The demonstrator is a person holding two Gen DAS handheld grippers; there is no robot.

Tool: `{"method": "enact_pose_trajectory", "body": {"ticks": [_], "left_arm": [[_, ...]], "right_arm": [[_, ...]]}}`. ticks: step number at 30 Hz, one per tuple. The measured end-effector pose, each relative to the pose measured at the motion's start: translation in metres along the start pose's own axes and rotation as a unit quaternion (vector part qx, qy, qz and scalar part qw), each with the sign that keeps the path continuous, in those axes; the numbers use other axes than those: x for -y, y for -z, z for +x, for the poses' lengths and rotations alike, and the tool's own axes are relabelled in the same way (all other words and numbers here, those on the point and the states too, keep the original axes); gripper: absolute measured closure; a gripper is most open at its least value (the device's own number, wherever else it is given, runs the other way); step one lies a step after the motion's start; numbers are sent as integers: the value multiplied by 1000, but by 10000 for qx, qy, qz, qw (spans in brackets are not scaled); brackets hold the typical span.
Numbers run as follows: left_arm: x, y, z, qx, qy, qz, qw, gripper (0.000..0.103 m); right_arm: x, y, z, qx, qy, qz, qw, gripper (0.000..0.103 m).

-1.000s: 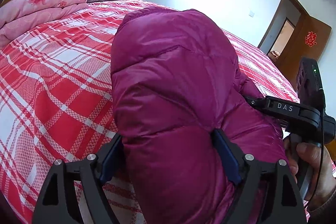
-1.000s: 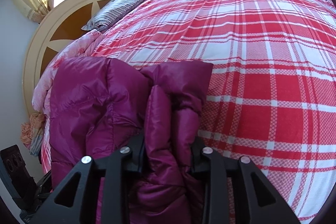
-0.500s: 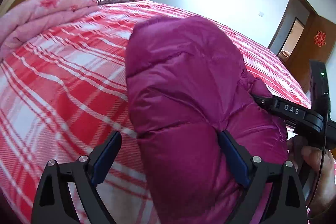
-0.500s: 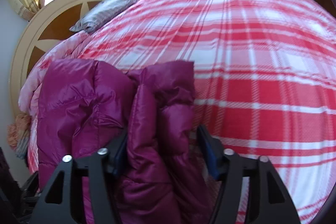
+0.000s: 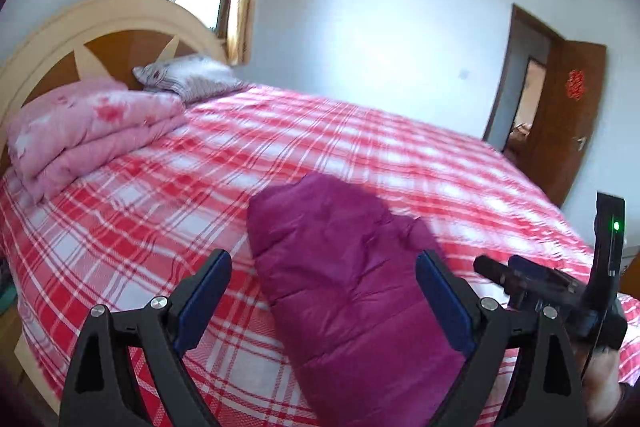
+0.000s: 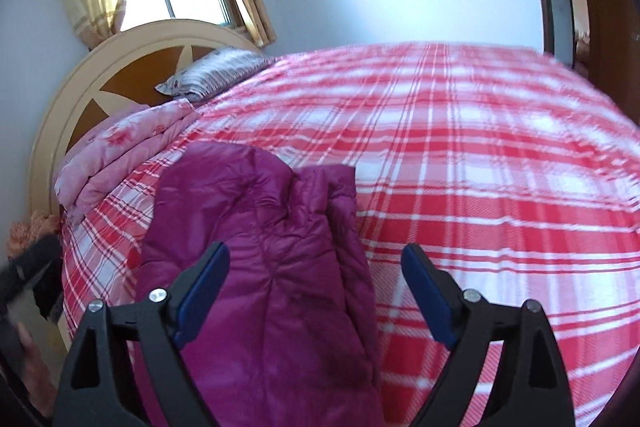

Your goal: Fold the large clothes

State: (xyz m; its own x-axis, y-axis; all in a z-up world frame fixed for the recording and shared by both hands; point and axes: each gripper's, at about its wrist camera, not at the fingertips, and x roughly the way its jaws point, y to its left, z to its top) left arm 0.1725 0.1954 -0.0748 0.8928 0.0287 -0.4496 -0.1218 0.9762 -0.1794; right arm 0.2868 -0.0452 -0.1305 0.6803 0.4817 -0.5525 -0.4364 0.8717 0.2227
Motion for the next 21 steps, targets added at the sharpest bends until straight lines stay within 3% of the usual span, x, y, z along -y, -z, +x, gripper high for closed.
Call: {"method": "enact_pose_trajectory", "body": {"ticks": [11, 21], "left_arm": [[14, -10, -26, 291, 135, 184, 9993, 9], [16, -14, -40, 480, 124, 205, 9986, 9]], "right_arm": [[-22, -13, -72, 750, 189, -320, 9965, 6], [-39, -16, -101, 1233, 181, -533, 9908, 1]]}}
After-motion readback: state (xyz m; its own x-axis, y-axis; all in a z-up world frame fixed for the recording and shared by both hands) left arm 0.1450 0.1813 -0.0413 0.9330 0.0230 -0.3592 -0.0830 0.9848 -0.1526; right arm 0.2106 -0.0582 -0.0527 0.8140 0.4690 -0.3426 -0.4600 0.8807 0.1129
